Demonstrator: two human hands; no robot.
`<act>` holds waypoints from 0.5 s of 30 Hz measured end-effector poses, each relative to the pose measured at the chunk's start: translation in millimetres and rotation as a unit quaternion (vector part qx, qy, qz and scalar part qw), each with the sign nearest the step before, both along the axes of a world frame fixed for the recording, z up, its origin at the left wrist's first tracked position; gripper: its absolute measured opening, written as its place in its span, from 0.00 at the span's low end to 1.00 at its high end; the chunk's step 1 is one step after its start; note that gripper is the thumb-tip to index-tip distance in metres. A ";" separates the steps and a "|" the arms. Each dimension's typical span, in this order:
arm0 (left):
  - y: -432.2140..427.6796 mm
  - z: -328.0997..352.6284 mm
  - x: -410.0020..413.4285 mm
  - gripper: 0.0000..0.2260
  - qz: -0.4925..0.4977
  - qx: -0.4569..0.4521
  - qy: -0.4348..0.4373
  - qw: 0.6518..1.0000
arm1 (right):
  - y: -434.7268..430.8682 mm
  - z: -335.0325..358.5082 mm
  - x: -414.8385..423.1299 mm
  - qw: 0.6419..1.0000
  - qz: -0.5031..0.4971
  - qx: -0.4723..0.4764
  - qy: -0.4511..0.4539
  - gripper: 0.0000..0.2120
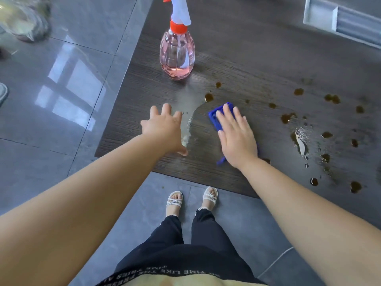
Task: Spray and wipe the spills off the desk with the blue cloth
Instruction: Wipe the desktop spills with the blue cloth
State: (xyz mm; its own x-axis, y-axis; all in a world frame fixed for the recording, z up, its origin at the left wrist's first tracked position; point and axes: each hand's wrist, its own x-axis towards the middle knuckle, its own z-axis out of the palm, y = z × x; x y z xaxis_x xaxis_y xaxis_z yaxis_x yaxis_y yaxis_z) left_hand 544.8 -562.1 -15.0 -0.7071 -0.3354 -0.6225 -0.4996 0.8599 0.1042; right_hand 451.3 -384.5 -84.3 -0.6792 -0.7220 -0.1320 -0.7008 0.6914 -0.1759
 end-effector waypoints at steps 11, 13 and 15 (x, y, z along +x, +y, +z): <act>2.4 -9.6 -6.7 0.53 0.005 -0.008 -0.016 1.000 | 13.2 1.7 -8.2 0.997 0.079 -0.021 -0.018 0.23; 2.4 -10.1 -7.6 0.53 0.008 -0.007 -0.019 1.000 | -5.6 1.6 -32.1 1.000 -0.010 0.000 -0.005 0.22; 2.8 -11.9 -8.0 0.53 0.010 -0.008 -0.020 1.000 | -42.6 1.5 -56.5 0.994 -0.111 0.017 0.000 0.23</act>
